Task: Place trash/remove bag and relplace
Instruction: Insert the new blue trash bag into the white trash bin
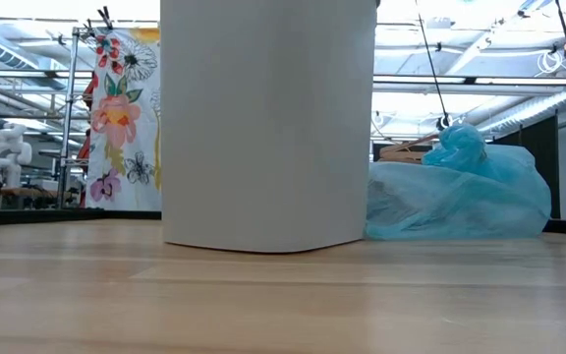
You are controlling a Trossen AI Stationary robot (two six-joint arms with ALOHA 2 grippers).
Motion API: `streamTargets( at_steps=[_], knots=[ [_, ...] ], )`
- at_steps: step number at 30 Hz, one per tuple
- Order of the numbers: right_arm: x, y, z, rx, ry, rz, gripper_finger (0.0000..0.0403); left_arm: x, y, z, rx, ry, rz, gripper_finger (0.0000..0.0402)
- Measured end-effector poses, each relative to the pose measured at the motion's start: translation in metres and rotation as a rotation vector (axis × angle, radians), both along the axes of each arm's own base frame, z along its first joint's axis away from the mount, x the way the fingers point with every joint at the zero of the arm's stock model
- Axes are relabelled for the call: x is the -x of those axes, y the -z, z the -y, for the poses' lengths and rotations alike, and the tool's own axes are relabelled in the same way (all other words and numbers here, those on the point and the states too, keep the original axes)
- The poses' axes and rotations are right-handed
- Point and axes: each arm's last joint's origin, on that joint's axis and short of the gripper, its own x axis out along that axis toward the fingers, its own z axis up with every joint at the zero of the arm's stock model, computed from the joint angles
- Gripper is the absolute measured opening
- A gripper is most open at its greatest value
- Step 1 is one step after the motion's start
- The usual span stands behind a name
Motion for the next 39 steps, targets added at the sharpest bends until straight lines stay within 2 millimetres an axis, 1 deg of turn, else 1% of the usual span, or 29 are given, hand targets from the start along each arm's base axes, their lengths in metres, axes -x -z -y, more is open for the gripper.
streamTargets(
  at_steps=[4,7,10,13,15,18,20,26,29,34,37,39],
  knots=[
    [0.003,-0.013,-0.002,-0.015,-0.007,0.118,0.0000,0.002,0.000,0.001,0.000,0.011,-0.011,0.0215],
    [0.006,-0.020,-0.001,-0.069,0.034,0.176,0.0000,0.003,-0.001,0.003,0.017,0.072,-0.002,0.0215],
    [0.006,-0.020,-0.002,-0.091,0.130,0.180,0.0000,0.004,0.001,0.004,-0.014,0.102,-0.023,0.0215],
    [0.008,-0.019,-0.007,-0.078,0.244,0.188,0.0000,0.007,0.004,0.000,-0.053,0.112,-0.060,0.0215],
    [0.009,-0.019,-0.013,-0.104,0.308,0.209,0.0000,0.009,0.007,-0.003,-0.065,0.118,-0.092,0.0215],
    [0.012,-0.019,-0.024,-0.150,0.388,0.237,0.0000,0.019,0.007,-0.006,-0.086,0.143,-0.128,0.0215],
    [0.012,-0.017,-0.032,-0.166,0.444,0.247,0.0000,0.027,0.004,-0.006,-0.106,0.155,-0.126,0.0215],
    [0.007,-0.007,-0.059,-0.225,0.557,0.273,0.0000,0.049,-0.011,0.002,-0.148,0.259,-0.049,0.0215],
    [-0.001,0.003,-0.072,-0.280,0.588,0.257,0.0000,0.054,-0.012,0.006,-0.132,0.294,-0.055,0.0215],
    [-0.025,0.032,-0.094,-0.334,0.657,0.186,0.0000,0.053,-0.002,0.015,-0.134,0.385,-0.145,0.0215],
    [-0.043,0.053,-0.102,-0.333,0.701,0.138,0.0000,0.049,0.000,0.022,-0.131,0.424,-0.153,0.0215],
    [-0.056,0.065,-0.103,-0.318,0.719,0.122,0.0000,0.046,0.001,0.027,-0.129,0.453,-0.146,0.0215]
  ],
)
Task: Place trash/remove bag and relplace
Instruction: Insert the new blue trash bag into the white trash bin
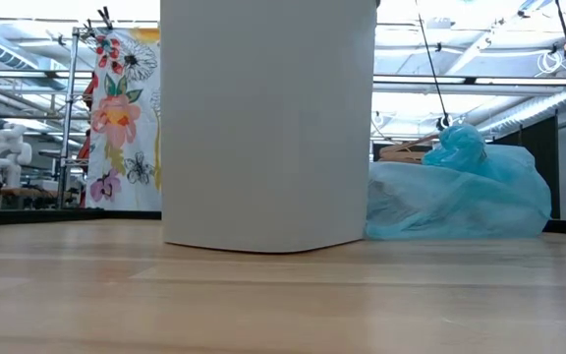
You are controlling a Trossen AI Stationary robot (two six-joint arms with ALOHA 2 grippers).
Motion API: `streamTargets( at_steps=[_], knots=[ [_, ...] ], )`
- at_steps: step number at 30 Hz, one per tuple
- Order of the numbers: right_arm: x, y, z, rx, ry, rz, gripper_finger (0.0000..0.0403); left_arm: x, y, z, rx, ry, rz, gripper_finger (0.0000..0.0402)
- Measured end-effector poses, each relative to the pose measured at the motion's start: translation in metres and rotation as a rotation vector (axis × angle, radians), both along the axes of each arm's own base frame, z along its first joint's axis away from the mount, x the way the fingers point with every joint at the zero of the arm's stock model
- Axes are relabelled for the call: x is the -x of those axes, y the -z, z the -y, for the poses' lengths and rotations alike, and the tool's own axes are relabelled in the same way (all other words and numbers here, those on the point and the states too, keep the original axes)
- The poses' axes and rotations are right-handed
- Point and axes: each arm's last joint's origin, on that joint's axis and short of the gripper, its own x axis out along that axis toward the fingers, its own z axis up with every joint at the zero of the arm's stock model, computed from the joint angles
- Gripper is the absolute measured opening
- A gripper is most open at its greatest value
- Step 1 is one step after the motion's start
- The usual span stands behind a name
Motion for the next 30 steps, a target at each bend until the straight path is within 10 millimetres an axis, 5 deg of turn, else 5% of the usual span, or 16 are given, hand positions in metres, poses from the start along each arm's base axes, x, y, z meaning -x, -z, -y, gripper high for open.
streamTargets(
  at_steps=[7,14,24,30],
  knots=[
    [-0.047,0.018,0.022,0.132,-0.032,0.015,0.0000,-0.013,-0.002,0.019,0.045,0.137,0.059,0.0215],
    [-0.073,0.003,0.061,0.339,-0.085,0.091,0.0000,-0.021,-0.008,0.035,0.110,0.155,0.110,0.0215],
    [-0.066,-0.037,0.070,0.554,-0.162,0.222,0.0000,-0.030,-0.025,0.043,0.250,0.106,0.246,0.0215],
    [-0.029,-0.059,0.057,0.521,-0.202,0.213,0.0000,-0.032,-0.030,0.048,0.273,0.086,0.280,0.0215]
  ],
)
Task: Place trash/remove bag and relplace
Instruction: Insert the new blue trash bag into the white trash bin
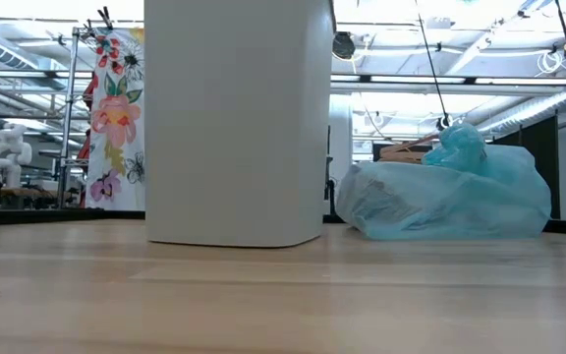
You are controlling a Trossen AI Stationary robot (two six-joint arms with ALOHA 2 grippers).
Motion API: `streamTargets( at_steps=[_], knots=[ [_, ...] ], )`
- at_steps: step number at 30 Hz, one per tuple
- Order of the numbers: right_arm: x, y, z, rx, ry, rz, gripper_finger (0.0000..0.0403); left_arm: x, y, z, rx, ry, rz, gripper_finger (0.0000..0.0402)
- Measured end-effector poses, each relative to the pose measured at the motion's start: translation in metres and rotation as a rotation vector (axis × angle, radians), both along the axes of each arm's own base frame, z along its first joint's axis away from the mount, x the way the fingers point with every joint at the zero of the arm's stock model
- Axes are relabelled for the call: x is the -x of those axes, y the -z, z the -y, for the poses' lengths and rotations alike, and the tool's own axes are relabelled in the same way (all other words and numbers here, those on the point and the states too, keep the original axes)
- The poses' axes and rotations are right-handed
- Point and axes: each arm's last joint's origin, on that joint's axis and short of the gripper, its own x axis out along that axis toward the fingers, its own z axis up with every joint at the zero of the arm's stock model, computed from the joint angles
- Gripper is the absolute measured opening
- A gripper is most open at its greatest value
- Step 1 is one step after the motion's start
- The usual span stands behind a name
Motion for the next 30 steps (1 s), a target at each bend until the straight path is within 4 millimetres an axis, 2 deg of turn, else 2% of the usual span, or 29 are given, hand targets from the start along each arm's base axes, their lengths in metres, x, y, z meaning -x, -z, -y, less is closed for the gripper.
streamTargets(
  at_steps=[5,9,14,17,23,30],
  knots=[
    [0.041,-0.015,-0.005,-0.087,0.046,-0.011,0.0000,-0.001,0.001,0.001,-0.026,-0.071,-0.006,0.0215],
    [0.054,-0.013,-0.008,-0.161,0.078,-0.036,0.0000,-0.003,0.002,0.000,-0.040,-0.109,-0.009,0.0215],
    [0.053,-0.012,-0.009,-0.162,0.068,-0.040,0.0002,-0.018,0.013,-0.001,-0.050,-0.137,-0.050,0.0215],
    [0.051,-0.011,-0.009,-0.152,0.063,-0.045,0.0019,-0.028,0.022,0.002,-0.027,-0.131,-0.098,0.0215],
    [0.042,-0.005,-0.006,-0.182,0.033,-0.070,0.0091,-0.045,0.037,0.010,-0.026,-0.100,-0.154,0.0215],
    [0.022,0.014,-0.008,-0.173,-0.039,-0.163,0.0162,-0.050,0.039,0.014,-0.033,-0.089,-0.142,0.0215]
  ],
)
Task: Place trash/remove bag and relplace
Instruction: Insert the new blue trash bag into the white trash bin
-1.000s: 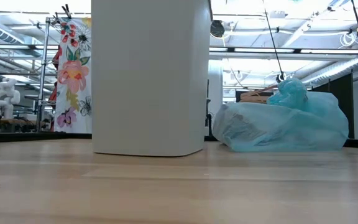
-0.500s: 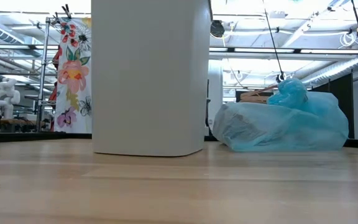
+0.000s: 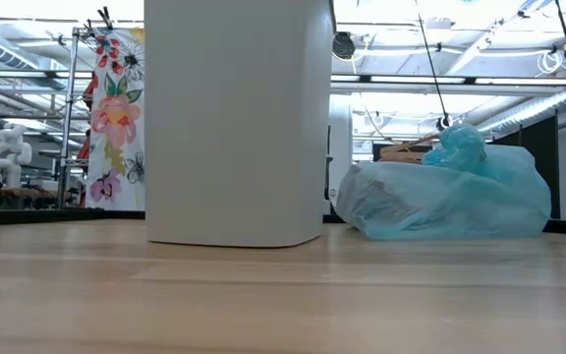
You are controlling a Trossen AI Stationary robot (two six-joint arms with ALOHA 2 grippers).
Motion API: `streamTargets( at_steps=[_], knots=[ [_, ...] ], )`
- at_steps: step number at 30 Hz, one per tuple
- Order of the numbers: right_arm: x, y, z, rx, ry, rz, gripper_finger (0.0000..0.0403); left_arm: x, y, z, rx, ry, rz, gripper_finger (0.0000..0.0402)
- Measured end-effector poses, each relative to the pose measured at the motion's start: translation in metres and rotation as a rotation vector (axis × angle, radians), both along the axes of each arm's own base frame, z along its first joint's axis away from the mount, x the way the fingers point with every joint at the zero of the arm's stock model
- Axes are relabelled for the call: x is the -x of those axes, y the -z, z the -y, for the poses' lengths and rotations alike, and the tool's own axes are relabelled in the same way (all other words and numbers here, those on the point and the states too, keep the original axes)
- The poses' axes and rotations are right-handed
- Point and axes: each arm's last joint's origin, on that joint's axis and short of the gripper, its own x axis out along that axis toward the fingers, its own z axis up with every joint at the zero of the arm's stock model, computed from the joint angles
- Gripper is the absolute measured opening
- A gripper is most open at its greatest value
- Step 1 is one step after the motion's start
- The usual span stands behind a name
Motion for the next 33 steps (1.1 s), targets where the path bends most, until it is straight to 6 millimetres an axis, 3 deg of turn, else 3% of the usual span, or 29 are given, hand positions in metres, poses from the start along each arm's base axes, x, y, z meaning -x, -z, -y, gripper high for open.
streamTargets(
  at_steps=[4,7,9,14,18,27,33],
  knots=[
    [-0.009,0.011,-0.003,0.054,-0.043,-0.057,0.0174,-0.001,-0.002,0.000,0.001,-0.001,0.028,0.0215],
    [-0.011,0.013,-0.001,0.058,-0.037,-0.069,0.0161,-0.001,-0.003,0.000,0.001,-0.001,0.032,0.0215],
    [-0.011,0.015,0.000,0.047,-0.025,-0.084,0.0133,-0.001,-0.003,0.000,0.015,-0.008,0.026,0.0215],
    [-0.009,0.016,0.001,0.076,-0.038,-0.114,0.0015,-0.001,-0.003,0.000,0.022,-0.012,0.020,0.0215],
    [-0.004,0.014,-0.003,0.081,-0.022,-0.116,0.0002,0.004,-0.005,0.000,0.042,-0.016,0.009,0.0215],
    [0.031,0.006,-0.024,0.065,0.088,-0.106,0.0000,0.041,-0.018,0.004,0.057,-0.028,-0.058,0.0215],
    [0.047,0.013,-0.040,-0.015,0.131,-0.131,0.0000,0.066,-0.025,0.008,0.045,-0.062,-0.091,0.0215]
  ],
)
